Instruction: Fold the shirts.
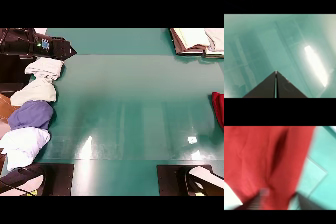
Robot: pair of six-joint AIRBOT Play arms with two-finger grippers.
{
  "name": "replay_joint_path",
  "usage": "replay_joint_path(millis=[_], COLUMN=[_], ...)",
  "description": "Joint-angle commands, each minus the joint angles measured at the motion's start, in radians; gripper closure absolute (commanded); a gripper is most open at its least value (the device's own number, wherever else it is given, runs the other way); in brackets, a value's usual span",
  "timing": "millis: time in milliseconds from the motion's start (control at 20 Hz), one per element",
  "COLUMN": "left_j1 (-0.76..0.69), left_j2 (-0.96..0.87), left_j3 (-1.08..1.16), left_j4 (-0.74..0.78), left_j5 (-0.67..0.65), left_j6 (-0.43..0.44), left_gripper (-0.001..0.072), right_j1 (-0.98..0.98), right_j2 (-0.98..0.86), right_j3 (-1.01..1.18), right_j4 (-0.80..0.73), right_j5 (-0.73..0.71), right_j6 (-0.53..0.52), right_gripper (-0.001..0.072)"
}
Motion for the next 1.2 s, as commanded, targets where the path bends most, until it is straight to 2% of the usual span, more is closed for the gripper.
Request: replay_joint_path(millis=[0,150,300,450,600,650,700,800,850,900,1150], left_j1=[0.0,0.0,0.0,0.0,0.0,0.0,0.0,0.0,0.0,0.0,0.0], left_j2=[0.0,0.0,0.0,0.0,0.0,0.0,0.0,0.0,0.0,0.0,0.0], left_j3=[0.0,0.0,0.0,0.0,0.0,0.0,0.0,0.0,0.0,0.0,0.0], left_j4=[0.0,0.0,0.0,-0.001,-0.001,-0.001,-0.001,-0.001,-0.001,-0.001,-0.001], left_j5=[-0.001,-0.002,0.002,0.002,0.003,0.003,0.003,0.002,0.002,0.002,0.002], left_j6=[0.002,0.002,0.002,0.002,0.002,0.002,0.002,0.002,0.002,0.002,0.002], left_gripper=[0.0683,0.0683,0.0682,0.0683,0.0682,0.0682,0.0682,0.0683,0.0682,0.0683,0.0682], right_j1=[-0.029,-0.006,0.112,0.333,0.631,0.732,0.819,0.981,1.053,1.111,1.251], right_j2=[0.006,0.062,0.144,0.211,0.259,0.269,0.275,0.284,0.285,0.285,0.285], right_j3=[0.003,0.003,0.003,0.003,0.003,0.003,0.003,0.003,0.003,0.003,0.003], right_j4=[-0.027,0.028,0.178,0.341,0.37,0.369,0.369,0.369,0.369,0.367,0.364], right_j5=[0.007,-0.032,-0.066,-0.051,-0.055,-0.057,-0.058,-0.07,-0.075,-0.078,-0.097], right_j6=[0.018,0.033,0.031,0.027,0.027,0.027,0.027,0.027,0.027,0.028,0.029], right_gripper=[0.0033,0.0036,0.0037,0.0038,0.004,0.0094,0.0205,0.0469,0.0665,0.0695,0.0695])
